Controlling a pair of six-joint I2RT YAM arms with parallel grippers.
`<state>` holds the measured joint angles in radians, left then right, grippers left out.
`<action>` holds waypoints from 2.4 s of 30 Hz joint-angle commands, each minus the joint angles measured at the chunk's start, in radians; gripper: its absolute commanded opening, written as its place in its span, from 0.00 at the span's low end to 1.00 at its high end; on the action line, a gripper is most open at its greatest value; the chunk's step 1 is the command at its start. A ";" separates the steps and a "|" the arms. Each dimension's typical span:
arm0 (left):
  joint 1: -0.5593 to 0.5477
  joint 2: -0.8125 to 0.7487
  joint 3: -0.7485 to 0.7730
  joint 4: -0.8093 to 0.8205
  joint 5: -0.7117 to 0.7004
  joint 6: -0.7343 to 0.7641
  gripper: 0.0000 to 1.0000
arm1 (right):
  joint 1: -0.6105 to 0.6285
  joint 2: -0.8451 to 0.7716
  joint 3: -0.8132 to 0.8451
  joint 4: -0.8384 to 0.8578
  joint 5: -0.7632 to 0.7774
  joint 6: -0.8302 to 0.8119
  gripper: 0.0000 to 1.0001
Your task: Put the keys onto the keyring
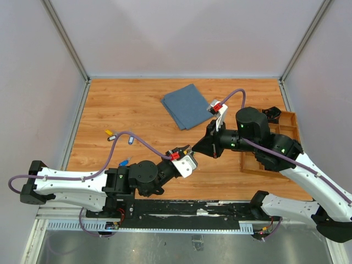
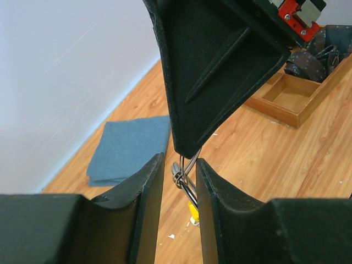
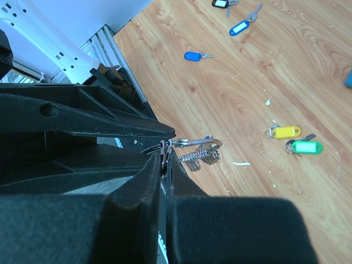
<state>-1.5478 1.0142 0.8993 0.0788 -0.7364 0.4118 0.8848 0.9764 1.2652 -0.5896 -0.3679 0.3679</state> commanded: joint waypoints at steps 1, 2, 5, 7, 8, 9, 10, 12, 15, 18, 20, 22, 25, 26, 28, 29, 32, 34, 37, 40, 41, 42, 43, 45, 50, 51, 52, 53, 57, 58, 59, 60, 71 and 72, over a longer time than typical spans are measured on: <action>0.002 -0.009 -0.007 0.049 0.018 0.026 0.34 | 0.016 -0.002 0.033 0.035 -0.022 0.025 0.01; 0.003 -0.008 -0.008 0.048 0.017 0.026 0.34 | 0.016 -0.002 0.031 0.037 -0.022 0.027 0.01; 0.002 -0.008 -0.015 0.047 0.013 0.029 0.33 | 0.016 -0.007 0.032 0.039 -0.018 0.029 0.01; 0.002 -0.009 -0.019 0.042 0.010 0.030 0.33 | 0.016 -0.009 0.033 0.039 -0.013 0.031 0.01; 0.003 -0.009 -0.021 0.038 0.009 0.029 0.33 | 0.016 -0.011 0.033 0.039 -0.011 0.033 0.01; 0.002 -0.009 -0.022 0.036 0.011 0.027 0.33 | 0.016 -0.013 0.033 0.040 -0.010 0.032 0.01; 0.002 -0.011 -0.024 0.033 0.012 0.026 0.33 | 0.016 -0.013 0.034 0.041 -0.009 0.034 0.01; 0.002 -0.012 -0.026 0.029 0.015 0.023 0.32 | 0.016 -0.013 0.037 0.043 -0.011 0.037 0.01; 0.003 -0.011 -0.025 0.030 0.017 0.025 0.30 | 0.016 -0.009 0.036 0.046 -0.017 0.038 0.01; 0.003 -0.011 -0.021 0.037 0.023 0.029 0.23 | 0.016 -0.007 0.034 0.049 -0.020 0.040 0.01; 0.002 -0.015 -0.021 0.040 0.037 0.031 0.17 | 0.016 -0.006 0.033 0.050 -0.019 0.040 0.00; 0.003 -0.022 -0.025 0.050 0.052 0.033 0.08 | 0.016 -0.006 0.031 0.049 -0.018 0.041 0.01; 0.001 -0.035 -0.028 0.053 0.075 0.036 0.00 | 0.016 -0.011 0.030 0.048 -0.008 0.039 0.01; 0.003 -0.040 -0.030 0.054 0.078 0.037 0.00 | 0.016 -0.015 0.031 0.047 0.002 0.036 0.02; 0.002 -0.048 -0.034 0.055 0.078 0.038 0.01 | 0.016 -0.028 0.034 0.045 0.034 0.028 0.10; 0.002 -0.050 -0.034 0.054 0.074 0.039 0.01 | 0.016 -0.036 0.033 0.044 0.052 0.021 0.15; 0.002 -0.052 -0.033 0.044 0.070 0.038 0.01 | 0.016 -0.064 0.029 0.045 0.106 0.007 0.26; 0.003 -0.051 -0.031 0.039 0.069 0.036 0.01 | 0.016 -0.076 0.025 0.045 0.120 -0.002 0.29; 0.002 -0.051 -0.030 0.034 0.069 0.033 0.01 | 0.016 -0.082 0.025 0.043 0.126 -0.007 0.31; 0.003 -0.054 -0.027 0.031 0.068 0.029 0.01 | 0.016 -0.081 0.029 0.027 0.135 -0.017 0.30; 0.003 -0.055 -0.027 0.030 0.069 0.027 0.01 | 0.016 -0.080 0.029 0.019 0.139 -0.021 0.28; 0.002 -0.057 -0.027 0.029 0.068 0.027 0.01 | 0.016 -0.078 0.031 0.011 0.142 -0.026 0.25; 0.003 -0.060 -0.026 0.028 0.067 0.026 0.01 | 0.016 -0.076 0.035 0.004 0.142 -0.032 0.20; 0.003 -0.063 -0.026 0.026 0.063 0.025 0.00 | 0.016 -0.073 0.041 -0.005 0.128 -0.042 0.18; 0.003 -0.066 -0.026 0.032 0.058 0.021 0.00 | 0.016 -0.049 0.059 -0.051 0.091 -0.060 0.24; 0.003 -0.066 -0.026 0.034 0.058 0.022 0.01 | 0.016 -0.047 0.059 -0.054 0.085 -0.062 0.24; 0.003 -0.067 -0.026 0.035 0.057 0.021 0.01 | 0.016 -0.045 0.058 -0.057 0.077 -0.063 0.24; 0.003 -0.066 -0.028 0.037 0.056 0.022 0.01 | 0.016 -0.043 0.056 -0.056 0.069 -0.062 0.24; 0.003 -0.063 -0.028 0.038 0.050 0.022 0.01 | 0.016 -0.035 0.054 -0.043 0.029 -0.063 0.26; 0.003 -0.063 -0.029 0.038 0.049 0.022 0.01 | 0.016 -0.033 0.053 -0.040 0.021 -0.063 0.26; 0.003 -0.063 -0.029 0.038 0.048 0.022 0.01 | 0.016 -0.031 0.052 -0.039 0.015 -0.063 0.27; 0.003 -0.063 -0.030 0.039 0.048 0.022 0.00 | 0.016 -0.030 0.052 -0.038 0.011 -0.063 0.27; 0.002 -0.066 -0.031 0.039 0.046 0.024 0.00 | 0.016 -0.012 0.042 -0.032 0.007 -0.058 0.27; 0.003 -0.066 -0.031 0.038 0.046 0.025 0.01 | 0.016 -0.010 0.040 -0.034 0.012 -0.056 0.27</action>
<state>-1.5478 0.9691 0.8692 0.0731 -0.6830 0.4438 0.8848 0.9627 1.2877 -0.6277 -0.3561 0.3172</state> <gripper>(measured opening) 0.042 0.273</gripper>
